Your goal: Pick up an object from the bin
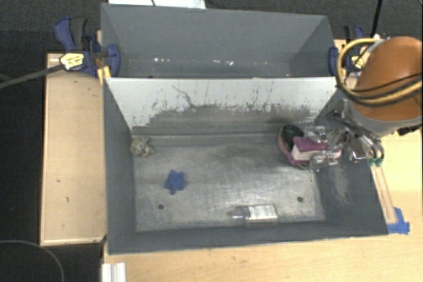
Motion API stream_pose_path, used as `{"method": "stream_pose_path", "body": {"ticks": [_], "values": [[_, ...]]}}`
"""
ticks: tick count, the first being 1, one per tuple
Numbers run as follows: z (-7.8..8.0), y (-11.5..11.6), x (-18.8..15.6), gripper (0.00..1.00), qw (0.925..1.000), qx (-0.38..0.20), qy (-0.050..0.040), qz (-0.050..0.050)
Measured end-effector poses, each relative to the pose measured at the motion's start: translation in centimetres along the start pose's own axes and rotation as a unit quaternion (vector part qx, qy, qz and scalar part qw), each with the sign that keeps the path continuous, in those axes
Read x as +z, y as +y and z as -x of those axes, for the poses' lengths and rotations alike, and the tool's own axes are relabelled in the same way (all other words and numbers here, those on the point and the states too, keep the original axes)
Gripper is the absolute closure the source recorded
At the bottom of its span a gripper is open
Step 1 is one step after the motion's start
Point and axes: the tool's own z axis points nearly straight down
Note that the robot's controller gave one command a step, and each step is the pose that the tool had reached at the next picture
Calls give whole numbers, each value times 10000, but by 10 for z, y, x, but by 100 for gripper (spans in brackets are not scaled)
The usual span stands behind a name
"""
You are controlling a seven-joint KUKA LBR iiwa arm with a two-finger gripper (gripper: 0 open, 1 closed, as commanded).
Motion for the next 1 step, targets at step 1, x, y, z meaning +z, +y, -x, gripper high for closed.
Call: {"method": "stream_pose_path", "body": {"ticks": [1], "values": [[11,-1,-82,100,9991,-413,-19,-5]]}}
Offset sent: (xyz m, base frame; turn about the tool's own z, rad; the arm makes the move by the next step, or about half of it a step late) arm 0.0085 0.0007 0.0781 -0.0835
